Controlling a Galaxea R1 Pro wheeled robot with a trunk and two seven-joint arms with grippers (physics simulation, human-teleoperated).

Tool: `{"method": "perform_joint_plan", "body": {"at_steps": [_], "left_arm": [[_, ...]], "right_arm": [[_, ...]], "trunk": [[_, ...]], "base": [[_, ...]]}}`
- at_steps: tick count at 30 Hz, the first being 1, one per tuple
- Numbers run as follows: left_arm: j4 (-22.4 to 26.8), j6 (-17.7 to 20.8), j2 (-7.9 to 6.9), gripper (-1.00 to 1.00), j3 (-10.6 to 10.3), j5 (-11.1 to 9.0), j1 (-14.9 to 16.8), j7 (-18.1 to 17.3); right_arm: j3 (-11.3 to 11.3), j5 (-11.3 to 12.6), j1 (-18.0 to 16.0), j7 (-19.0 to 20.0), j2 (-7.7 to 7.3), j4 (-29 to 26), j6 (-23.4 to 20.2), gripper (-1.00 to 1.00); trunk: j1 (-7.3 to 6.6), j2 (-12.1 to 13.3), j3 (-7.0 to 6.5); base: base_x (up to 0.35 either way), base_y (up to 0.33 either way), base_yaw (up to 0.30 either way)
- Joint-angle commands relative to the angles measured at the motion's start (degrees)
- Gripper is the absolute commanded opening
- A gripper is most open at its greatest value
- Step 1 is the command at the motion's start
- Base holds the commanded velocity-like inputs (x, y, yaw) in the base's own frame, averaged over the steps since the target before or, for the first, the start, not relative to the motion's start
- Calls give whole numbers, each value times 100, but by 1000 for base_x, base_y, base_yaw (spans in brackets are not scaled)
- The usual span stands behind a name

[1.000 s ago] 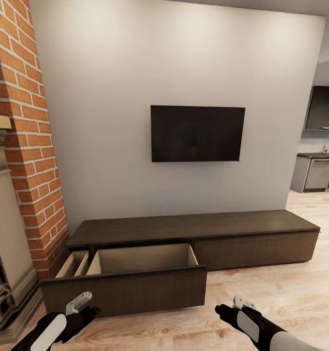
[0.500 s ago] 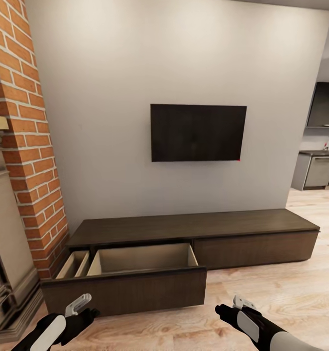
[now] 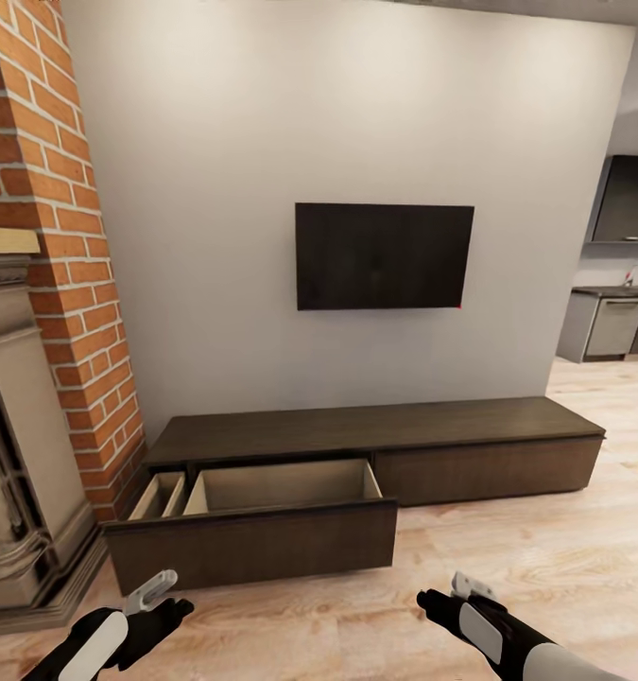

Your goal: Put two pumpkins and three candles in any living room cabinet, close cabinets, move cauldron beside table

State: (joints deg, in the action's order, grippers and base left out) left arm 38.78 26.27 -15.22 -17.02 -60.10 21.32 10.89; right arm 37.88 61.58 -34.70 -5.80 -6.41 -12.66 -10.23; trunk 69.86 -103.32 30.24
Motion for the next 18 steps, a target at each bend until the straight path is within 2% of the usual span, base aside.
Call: {"method": "perform_joint_plan", "body": {"at_steps": [1, 8, 18], "left_arm": [[14, 1, -6, 100, -34, -58, 3, 54], [15, 1, -1, 100, -30, -60, 3, 54], [14, 1, -6, 100, -30, -60, 3, 54]], "right_arm": [[42, 43, -2, -44, -7, -22, 24, 100], [44, 38, -2, -41, -9, -19, 271, 100], [44, 38, -2, -36, -8, -26, 285, 100]], "trunk": [[-25, 38, -9], [-179, 318, -127], [-398, 719, -268]], "base": [[-116, 20, 0], [-32, 6, -26], [-44, 28, -224]]}}
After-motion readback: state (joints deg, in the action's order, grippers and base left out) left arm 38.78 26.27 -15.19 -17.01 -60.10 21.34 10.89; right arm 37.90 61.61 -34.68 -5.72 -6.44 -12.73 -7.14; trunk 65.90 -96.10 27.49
